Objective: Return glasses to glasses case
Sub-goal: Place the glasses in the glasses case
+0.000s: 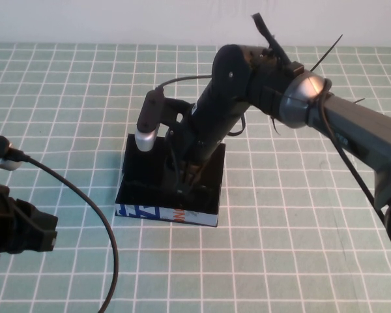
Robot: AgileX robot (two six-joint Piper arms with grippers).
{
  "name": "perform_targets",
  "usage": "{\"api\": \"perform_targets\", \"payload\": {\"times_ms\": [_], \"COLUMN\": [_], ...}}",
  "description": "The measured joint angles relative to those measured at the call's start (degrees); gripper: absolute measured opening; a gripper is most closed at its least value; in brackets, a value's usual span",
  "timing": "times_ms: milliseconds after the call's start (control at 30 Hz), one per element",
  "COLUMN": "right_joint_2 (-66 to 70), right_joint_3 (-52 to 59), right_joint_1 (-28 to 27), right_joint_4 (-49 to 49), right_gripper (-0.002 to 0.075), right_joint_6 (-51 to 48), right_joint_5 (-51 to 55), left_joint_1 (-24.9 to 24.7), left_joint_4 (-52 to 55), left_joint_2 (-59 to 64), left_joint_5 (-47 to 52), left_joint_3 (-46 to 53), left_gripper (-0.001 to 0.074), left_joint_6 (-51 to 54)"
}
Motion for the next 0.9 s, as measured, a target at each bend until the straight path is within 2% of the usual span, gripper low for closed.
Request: {"api": "perform_targets", "payload": {"times_ms": [333, 467, 633, 733, 900], "right_joint_2": [2.3, 2.4, 2.7, 2.7, 2.7], "right_joint_3": [0.0, 0.0, 0.0, 0.0, 0.0], "right_joint_1": [0.0, 0.0, 0.0, 0.0, -0.3], "right_joint_4": [0.6, 2.2, 2.7, 2.9, 4.3], "right_gripper": [0.0221, 0.0153, 0.0031, 0.0001, -0.0005], "right_joint_6": [0.0, 0.0, 0.0, 0.0, 0.0], "right_joint_5": [0.0, 0.0, 0.1, 0.7, 1.5], "left_joint_1": [0.0, 0.0, 0.0, 0.0, 0.0], "left_joint_4": [0.0, 0.0, 0.0, 0.0, 0.0], "left_joint_2": [0.0, 0.0, 0.0, 0.0, 0.0], "left_joint_5": [0.0, 0.1, 0.2, 0.2, 0.3], "left_joint_3": [0.0, 0.0, 0.0, 0.0, 0.0], "left_gripper": [0.0, 0.0, 0.0, 0.0, 0.0], "left_joint_6": [0.1, 0.1, 0.2, 0.2, 0.2]}}
